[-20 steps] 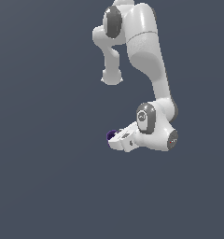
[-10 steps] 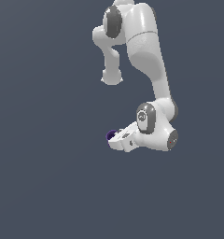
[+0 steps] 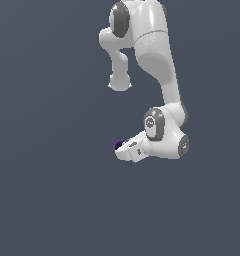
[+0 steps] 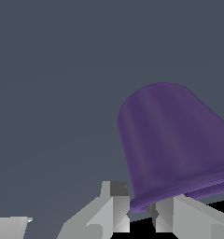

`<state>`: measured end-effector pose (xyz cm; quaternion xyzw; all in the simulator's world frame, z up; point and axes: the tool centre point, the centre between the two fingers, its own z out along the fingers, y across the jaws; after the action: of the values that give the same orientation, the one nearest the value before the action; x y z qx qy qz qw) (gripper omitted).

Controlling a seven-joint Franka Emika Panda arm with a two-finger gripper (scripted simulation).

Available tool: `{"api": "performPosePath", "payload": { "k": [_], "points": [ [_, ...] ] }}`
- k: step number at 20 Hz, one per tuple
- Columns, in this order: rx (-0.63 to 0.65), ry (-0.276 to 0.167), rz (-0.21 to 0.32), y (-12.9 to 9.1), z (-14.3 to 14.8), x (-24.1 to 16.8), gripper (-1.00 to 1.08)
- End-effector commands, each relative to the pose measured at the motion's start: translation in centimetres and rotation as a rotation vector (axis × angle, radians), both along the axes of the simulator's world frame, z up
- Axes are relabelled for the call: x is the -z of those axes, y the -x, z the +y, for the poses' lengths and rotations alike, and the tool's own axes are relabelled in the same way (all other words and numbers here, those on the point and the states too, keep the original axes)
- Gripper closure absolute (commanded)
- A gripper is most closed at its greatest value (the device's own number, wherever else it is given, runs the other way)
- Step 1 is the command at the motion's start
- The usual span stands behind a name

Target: Pick up the object and move it to a goal position.

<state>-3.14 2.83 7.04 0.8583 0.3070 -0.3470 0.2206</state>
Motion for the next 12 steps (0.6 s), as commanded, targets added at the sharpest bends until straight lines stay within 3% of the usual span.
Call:
{"api": "performPosePath", "payload": {
  "k": [1, 12],
  "points": [
    [0.005, 0.004, -0.022, -0.1, -1.3, 0.4, 1.08],
    [-0.014, -0.009, -0.205, -1.7, -5.5, 1.2, 1.08]
  ]
}}
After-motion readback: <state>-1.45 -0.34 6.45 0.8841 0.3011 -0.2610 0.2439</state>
